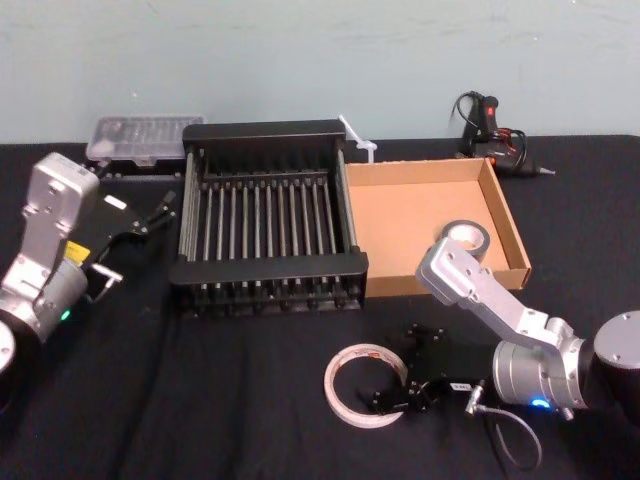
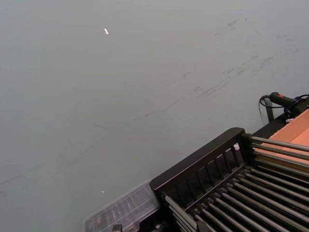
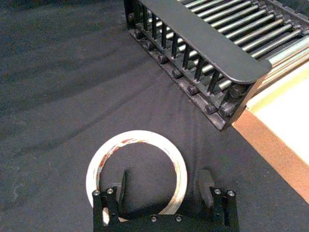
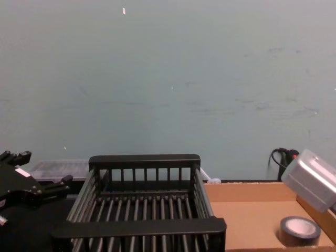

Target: Pick up the white tape and place it into the black box , Pick up the silver tape and place it into the brown box.

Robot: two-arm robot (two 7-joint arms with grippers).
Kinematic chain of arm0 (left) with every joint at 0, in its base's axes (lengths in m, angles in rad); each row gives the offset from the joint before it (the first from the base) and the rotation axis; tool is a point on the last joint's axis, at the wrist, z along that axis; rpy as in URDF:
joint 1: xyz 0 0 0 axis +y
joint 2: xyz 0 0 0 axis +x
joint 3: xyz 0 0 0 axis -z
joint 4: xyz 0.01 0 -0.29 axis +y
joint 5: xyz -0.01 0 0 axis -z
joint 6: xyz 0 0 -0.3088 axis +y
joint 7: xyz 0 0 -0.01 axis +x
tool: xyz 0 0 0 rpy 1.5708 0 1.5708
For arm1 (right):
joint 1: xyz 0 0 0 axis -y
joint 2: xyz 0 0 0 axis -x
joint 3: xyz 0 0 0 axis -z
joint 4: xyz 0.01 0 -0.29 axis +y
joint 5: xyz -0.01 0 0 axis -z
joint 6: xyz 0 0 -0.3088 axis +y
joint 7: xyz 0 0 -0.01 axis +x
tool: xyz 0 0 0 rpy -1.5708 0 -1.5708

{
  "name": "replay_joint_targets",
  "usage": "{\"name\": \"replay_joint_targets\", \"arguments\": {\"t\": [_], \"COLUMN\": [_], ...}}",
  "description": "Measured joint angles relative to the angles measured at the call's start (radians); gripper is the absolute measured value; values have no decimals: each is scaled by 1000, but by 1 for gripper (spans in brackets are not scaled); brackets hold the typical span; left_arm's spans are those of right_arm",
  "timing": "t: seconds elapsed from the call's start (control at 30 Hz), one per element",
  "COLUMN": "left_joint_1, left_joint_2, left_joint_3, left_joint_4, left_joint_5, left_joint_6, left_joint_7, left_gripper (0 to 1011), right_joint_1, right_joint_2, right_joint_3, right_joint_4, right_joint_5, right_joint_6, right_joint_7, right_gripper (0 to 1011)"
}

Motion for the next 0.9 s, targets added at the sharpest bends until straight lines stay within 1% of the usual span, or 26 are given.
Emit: {"name": "replay_joint_targets", "arguments": {"t": [0.13,0.17,0.2,0.23,0.27,0.33,0.4,0.43,0.47,0.5,0.53,0.57,0.67,0.73,0.77,0.8,0.9], "left_joint_1": [0,0,0,0,0,0,0,0,0,0,0,0,0,0,0,0,0], "left_joint_2": [0,0,0,0,0,0,0,0,0,0,0,0,0,0,0,0,0], "left_joint_3": [0,0,0,0,0,0,0,0,0,0,0,0,0,0,0,0,0], "left_joint_4": [0,0,0,0,0,0,0,0,0,0,0,0,0,0,0,0,0], "left_joint_5": [0,0,0,0,0,0,0,0,0,0,0,0,0,0,0,0,0], "left_joint_6": [0,0,0,0,0,0,0,0,0,0,0,0,0,0,0,0,0], "left_joint_7": [0,0,0,0,0,0,0,0,0,0,0,0,0,0,0,0,0], "left_gripper": [1001,1001,1001,1001,1001,1001,1001,1001,1001,1001,1001,1001,1001,1001,1001,1001,1001], "right_joint_1": [0,0,0,0,0,0,0,0,0,0,0,0,0,0,0,0,0], "right_joint_2": [0,0,0,0,0,0,0,0,0,0,0,0,0,0,0,0,0], "right_joint_3": [0,0,0,0,0,0,0,0,0,0,0,0,0,0,0,0,0], "right_joint_4": [0,0,0,0,0,0,0,0,0,0,0,0,0,0,0,0,0], "right_joint_5": [0,0,0,0,0,0,0,0,0,0,0,0,0,1,1,1,1], "right_joint_6": [0,0,0,0,0,0,0,0,0,0,0,0,0,0,0,0,0], "right_joint_7": [0,0,0,0,0,0,0,0,0,0,0,0,0,0,0,0,0], "right_gripper": [915,915,869,860,801,764,687,678,627,611,569,548,447,361,361,301,222]}}
